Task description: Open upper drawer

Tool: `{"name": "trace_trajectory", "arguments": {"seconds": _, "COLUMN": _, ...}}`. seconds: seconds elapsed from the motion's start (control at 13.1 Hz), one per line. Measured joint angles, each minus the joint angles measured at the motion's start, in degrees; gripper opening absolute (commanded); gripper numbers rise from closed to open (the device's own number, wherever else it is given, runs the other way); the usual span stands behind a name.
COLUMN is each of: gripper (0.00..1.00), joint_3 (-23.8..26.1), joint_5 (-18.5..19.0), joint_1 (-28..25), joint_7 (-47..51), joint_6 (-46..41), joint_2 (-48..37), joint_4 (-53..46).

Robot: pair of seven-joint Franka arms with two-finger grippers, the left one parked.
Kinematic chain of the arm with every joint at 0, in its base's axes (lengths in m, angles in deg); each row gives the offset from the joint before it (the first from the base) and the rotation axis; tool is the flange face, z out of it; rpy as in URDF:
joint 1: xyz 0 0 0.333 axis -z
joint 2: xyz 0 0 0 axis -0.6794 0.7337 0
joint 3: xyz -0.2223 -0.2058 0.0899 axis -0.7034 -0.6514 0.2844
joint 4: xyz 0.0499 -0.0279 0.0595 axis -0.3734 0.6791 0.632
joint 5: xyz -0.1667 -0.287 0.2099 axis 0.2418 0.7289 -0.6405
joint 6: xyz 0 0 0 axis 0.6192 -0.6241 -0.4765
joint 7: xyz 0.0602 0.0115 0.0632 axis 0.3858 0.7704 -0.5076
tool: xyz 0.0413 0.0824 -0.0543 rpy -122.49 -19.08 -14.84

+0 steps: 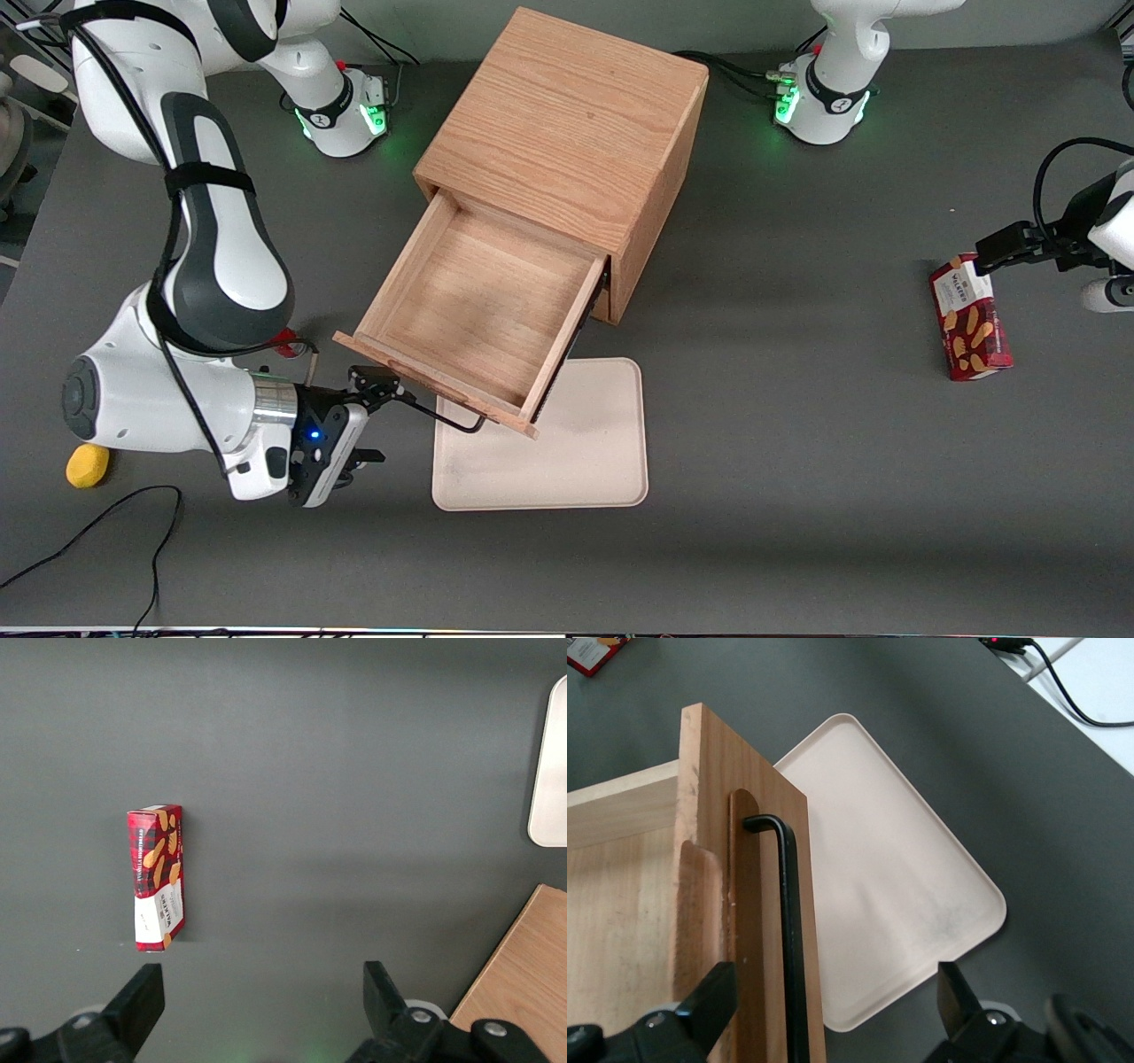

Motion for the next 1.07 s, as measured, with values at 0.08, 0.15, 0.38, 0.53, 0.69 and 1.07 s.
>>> {"name": "trace_trajectory", "arguments": {"seconds": 0.08, "gripper": 1.0, "joint_3": -1.0, "joint_5": 0.5, "joint_1": 0.1, "joint_7": 2.0, "joint_6": -1.4, "joint_2": -0.9, "joint_4": -0.2}}
{"name": "trace_trajectory", "arguments": {"seconds": 0.15, "gripper": 1.0, "joint_3": -1.6, "joint_5": 1.7, "joint_1": 0.4, "joint_7": 4.3, "joint_6": -3.1, "joint_2": -1.9, "joint_4": -0.3}}
{"name": "trace_trajectory", "arguments": {"seconds": 0.38, "gripper": 1.0, "joint_3": -4.0, "joint_5": 8.3, "joint_1": 0.8, "joint_7": 10.6, "joint_6": -10.5, "joint_2": -6.3, "joint_4": -0.5}}
{"name": "trace_trajectory", "arguments": {"seconds": 0.53, "gripper": 1.0, "joint_3": -5.7, "joint_5": 12.9, "joint_1": 0.8, "joint_7": 12.8, "joint_6": -14.2, "joint_2": -9.9, "joint_4": 0.8}}
{"name": "trace_trajectory", "arguments": {"seconds": 0.69, "gripper": 1.0, "joint_3": -6.3, "joint_5": 17.8, "joint_1": 0.8, "joint_7": 17.5, "joint_6": -15.0, "joint_2": -14.2, "joint_4": 5.3}}
{"name": "trace_trajectory", "arguments": {"seconds": 1.07, "gripper": 1.0, "joint_3": -7.5, "joint_5": 26.9, "joint_1": 0.6, "joint_7": 32.7, "joint_6": -10.3, "joint_2": -26.1, "joint_4": 22.7}}
